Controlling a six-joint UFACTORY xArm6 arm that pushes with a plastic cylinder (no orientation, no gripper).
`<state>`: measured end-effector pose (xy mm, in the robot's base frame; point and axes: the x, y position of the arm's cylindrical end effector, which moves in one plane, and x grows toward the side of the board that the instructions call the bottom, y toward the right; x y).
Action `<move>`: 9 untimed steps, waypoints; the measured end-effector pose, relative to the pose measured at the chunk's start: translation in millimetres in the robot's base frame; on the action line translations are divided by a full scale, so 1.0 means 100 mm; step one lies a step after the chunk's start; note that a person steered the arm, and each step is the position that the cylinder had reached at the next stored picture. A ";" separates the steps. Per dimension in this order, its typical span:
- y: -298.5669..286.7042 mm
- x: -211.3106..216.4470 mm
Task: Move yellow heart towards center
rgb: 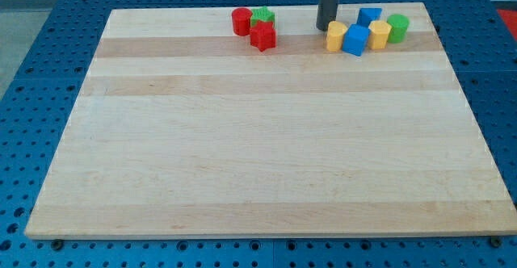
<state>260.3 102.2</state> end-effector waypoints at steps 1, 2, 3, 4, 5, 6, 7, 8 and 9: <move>0.00 0.21; -0.03 0.48; -0.03 0.71; -0.04 0.71; -0.04 0.70; 0.05 0.67; 0.18 0.54; 0.36 0.58; 0.38 0.80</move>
<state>340.7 139.8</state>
